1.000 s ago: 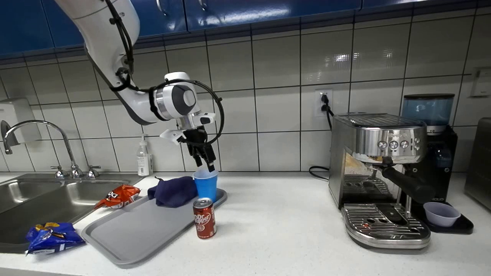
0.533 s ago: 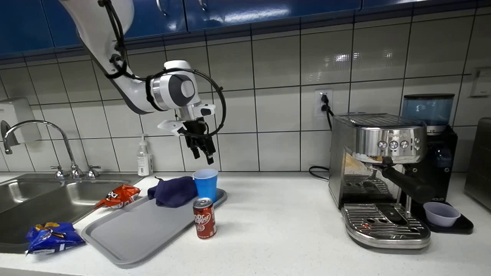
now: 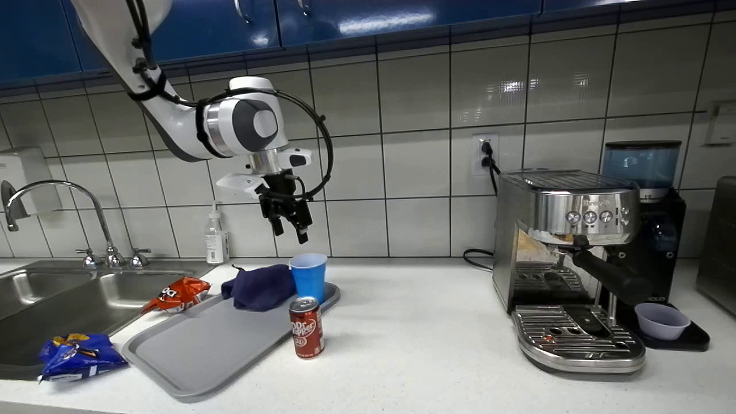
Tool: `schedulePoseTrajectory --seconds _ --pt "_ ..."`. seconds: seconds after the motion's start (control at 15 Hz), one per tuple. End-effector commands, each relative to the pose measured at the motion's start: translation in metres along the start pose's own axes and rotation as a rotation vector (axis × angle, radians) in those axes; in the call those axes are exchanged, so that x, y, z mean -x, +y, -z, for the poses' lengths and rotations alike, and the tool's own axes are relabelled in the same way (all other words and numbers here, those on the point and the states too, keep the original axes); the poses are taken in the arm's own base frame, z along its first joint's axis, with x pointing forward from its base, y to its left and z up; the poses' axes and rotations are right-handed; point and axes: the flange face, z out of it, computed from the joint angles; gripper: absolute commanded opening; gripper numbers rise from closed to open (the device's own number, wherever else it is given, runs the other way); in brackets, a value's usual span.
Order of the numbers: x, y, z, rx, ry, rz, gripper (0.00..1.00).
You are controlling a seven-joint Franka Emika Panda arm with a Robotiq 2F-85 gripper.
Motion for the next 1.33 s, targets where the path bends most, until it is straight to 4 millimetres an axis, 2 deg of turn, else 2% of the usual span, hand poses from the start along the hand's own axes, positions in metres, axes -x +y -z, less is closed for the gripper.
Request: schedulePoseTrajectory --seconds 0.0,0.67,0.73,0.8,1.27 --pt "0.030 0.005 0.017 -0.034 0.016 0.070 1.00" --pt "0.097 0.000 0.034 -0.076 0.043 0.207 1.00" --pt "0.100 -0.001 0.034 -0.079 0.039 0.208 1.00" --pt "0.088 -0.005 0.024 -0.059 0.025 0.188 1.00" --pt "0.097 -0.005 0.027 -0.065 0.024 0.196 1.00"
